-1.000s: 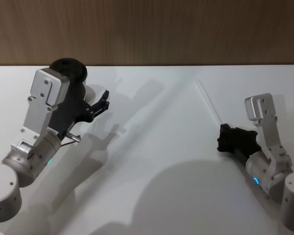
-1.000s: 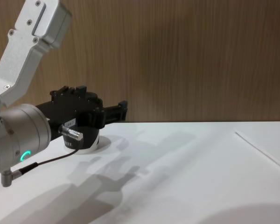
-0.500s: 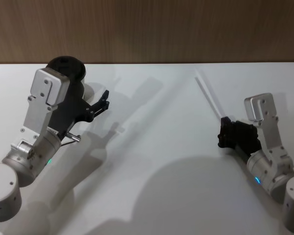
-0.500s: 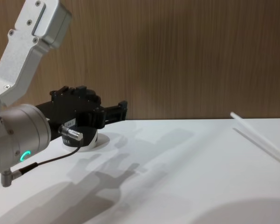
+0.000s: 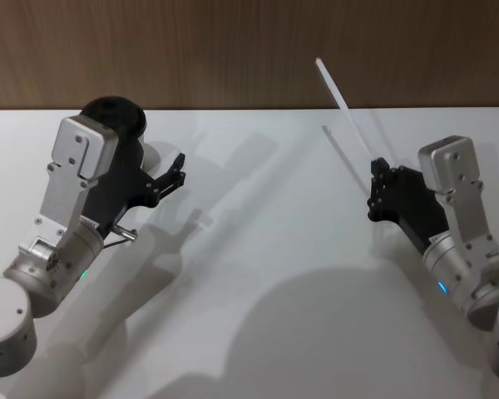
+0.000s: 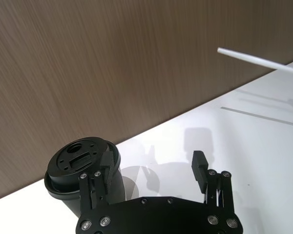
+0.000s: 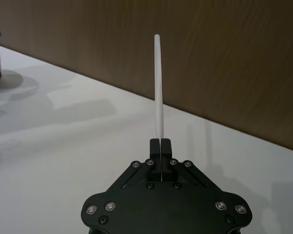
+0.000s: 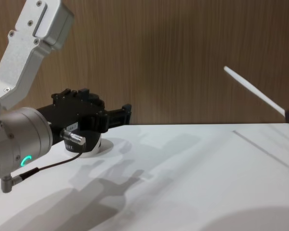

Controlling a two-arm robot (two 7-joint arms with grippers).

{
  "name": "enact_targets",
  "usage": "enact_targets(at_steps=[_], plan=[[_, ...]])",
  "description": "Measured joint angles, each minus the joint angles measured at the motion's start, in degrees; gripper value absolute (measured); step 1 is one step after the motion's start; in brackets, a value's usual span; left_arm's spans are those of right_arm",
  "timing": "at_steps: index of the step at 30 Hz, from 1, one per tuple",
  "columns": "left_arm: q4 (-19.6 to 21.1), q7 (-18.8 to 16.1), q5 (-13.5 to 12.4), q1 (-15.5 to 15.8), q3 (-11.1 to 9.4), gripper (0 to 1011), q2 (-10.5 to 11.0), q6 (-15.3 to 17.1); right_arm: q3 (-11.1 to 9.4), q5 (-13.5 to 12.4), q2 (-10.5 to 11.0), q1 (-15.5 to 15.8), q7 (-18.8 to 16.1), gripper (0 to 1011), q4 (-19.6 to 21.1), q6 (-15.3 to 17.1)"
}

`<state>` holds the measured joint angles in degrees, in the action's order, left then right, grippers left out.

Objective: Pick up the straw with one hand, pass it to the other hand, and insert it into the cup.

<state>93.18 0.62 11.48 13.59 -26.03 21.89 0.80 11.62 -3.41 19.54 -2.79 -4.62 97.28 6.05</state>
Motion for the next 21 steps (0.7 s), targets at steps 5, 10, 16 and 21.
enact_targets(at_steps=[5,10,16,21], plan=[[0.0,0.0,0.0,0.0,0.0,1003,0.0,0.0,0.06,-0.41,0.77,-0.14,-2.28,9,1.34,-2.14],[0.0,0.0,0.0,0.0,0.0,1003,0.0,0.0,-0.01,-2.26,1.24,-0.21,-4.91,9,2.3,-2.69],[0.0,0.0,0.0,0.0,0.0,1003,0.0,0.0,-0.09,-5.23,1.8,-0.39,-8.51,9,3.37,-2.52],[0.0,0.0,0.0,0.0,0.0,1003,0.0,0.0,0.03,-7.48,2.23,-0.65,-11.11,9,3.85,-2.16]])
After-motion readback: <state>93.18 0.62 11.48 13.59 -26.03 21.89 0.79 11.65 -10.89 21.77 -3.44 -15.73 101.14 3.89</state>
